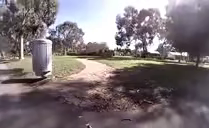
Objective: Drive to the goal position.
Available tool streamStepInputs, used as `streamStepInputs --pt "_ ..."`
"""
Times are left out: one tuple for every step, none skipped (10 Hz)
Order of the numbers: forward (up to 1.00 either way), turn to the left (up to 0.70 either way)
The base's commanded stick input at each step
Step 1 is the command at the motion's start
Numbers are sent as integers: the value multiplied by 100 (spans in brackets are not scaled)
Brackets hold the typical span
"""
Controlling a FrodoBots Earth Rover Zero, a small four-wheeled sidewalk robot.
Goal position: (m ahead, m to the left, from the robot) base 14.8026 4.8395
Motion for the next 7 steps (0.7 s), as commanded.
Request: streamStepInputs --pt "70 -1" --pt "70 -1" --pt "70 0" --pt "69 0" --pt "69 0" --pt "0 4" --pt "0 2"
